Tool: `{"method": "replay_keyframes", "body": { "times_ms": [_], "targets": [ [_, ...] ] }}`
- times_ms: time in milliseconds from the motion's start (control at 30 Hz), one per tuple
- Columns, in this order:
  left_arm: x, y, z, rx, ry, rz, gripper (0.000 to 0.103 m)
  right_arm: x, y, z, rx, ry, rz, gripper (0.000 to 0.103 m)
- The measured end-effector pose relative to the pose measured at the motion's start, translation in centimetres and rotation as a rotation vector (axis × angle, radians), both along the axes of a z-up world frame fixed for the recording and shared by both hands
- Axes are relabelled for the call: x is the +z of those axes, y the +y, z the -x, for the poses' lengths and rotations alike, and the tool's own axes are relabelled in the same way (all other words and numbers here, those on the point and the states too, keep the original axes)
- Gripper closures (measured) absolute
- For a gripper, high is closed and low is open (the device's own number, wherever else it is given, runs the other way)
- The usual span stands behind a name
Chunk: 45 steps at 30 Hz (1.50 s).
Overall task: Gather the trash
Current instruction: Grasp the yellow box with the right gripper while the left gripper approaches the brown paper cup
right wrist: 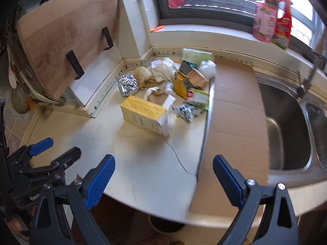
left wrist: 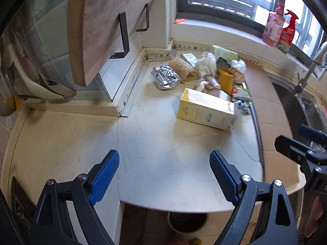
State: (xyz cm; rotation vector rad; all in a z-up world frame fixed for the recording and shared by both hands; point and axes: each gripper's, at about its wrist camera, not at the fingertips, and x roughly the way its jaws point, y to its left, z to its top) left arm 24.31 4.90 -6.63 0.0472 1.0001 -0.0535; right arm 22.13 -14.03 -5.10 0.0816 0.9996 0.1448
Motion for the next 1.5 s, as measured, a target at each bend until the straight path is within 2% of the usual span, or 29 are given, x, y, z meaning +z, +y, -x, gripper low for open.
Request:
{"method": "replay_keyframes", "body": {
  "times_ms": [267,433,600,633,800,833,1033,1200,1500],
  "targets": [
    [-3.3,1.0,-5.2,0.008,0.029,0.014,0.015,-3.5,2.6,-7.9,0.101,0.025,0.037,0.006],
    [-4.2,1.2,-6.2,0.008,0.040,0.018,0.015,-5.4,4.1,-11.4,0.181,0.039,0.091,0.006],
    [-4.9,1.5,-6.7,0.002,0.054,0.023,0.015,-6.9,5.0,-13.2,0.269,0.093,0.074,0.007],
    [-5.0,1.6,-6.8,0.000,0.056,0.023,0.015,-7.1,5.3,-13.2,0.289,0.102,0.077,0.008],
    [-5.5,1.9,-7.1,-0.001,0.070,0.031,0.015,-8.4,6.5,-12.9,0.353,0.150,0.090,0.040],
    [-5.6,1.9,-7.1,-0.003,0.072,0.032,0.015,-8.5,6.6,-12.7,0.355,0.152,0.092,0.040],
    [-5.6,1.3,-7.3,-0.024,0.071,0.032,0.015,-8.0,6.2,-11.4,0.348,0.137,0.047,0.049],
    [-5.1,0.4,-7.3,-0.056,0.063,0.033,0.015,-5.9,4.5,-9.8,0.306,0.080,-0.011,0.054],
    [-3.9,-2.4,-8.6,-0.124,0.047,0.053,0.015,-1.9,-0.4,-7.9,0.139,-0.036,-0.126,0.055]
  ]
}}
